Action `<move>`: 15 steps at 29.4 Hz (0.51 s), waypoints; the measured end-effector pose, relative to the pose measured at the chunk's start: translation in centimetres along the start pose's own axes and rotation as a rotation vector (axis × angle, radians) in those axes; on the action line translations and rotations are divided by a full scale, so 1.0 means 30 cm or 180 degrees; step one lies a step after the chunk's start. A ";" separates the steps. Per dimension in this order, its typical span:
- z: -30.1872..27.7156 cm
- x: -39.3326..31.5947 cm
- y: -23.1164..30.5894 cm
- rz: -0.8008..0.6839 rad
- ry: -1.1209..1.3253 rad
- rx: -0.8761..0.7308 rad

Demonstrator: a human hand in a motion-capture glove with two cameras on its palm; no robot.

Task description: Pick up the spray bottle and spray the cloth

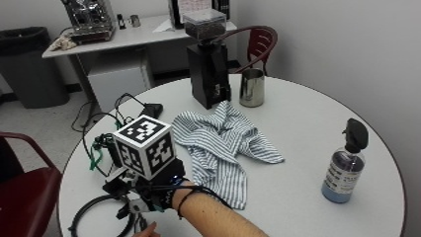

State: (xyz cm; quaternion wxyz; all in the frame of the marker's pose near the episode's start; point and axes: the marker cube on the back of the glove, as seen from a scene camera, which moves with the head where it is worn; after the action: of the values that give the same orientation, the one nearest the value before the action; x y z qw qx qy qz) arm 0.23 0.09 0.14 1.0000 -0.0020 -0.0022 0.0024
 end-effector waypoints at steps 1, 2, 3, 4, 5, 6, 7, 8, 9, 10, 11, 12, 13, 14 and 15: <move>0.001 0.002 0.001 0.0006 -0.0008 -0.0005; 0.004 0.006 0.004 0.0017 -0.0024 -0.0012; 0.007 0.012 0.006 0.0033 -0.0045 -0.0021; 0.011 0.018 0.009 0.0054 -0.0068 -0.0030; 0.014 0.025 0.011 0.0077 -0.0091 -0.0038; 0.018 0.032 0.014 0.0100 -0.0109 -0.0045; 0.020 0.039 0.016 0.0122 -0.0123 -0.0050; 0.022 0.044 0.018 0.0138 -0.0132 -0.0054; 0.022 0.048 0.020 0.0150 -0.0137 -0.0055; 0.022 0.052 0.022 0.0158 -0.0140 -0.0054; 0.022 0.054 0.023 0.0163 -0.0140 -0.0051; 0.021 0.055 0.024 0.0166 -0.0140 -0.0047; 0.021 0.055 0.026 0.0166 -0.0140 -0.0044; 0.021 0.054 0.027 0.0165 -0.0139 -0.0042; 0.021 0.053 0.028 0.0164 -0.0136 -0.0043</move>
State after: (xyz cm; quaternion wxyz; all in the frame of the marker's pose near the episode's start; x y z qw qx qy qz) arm 1.83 0.95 0.78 0.9993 -0.0088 -0.0236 0.0282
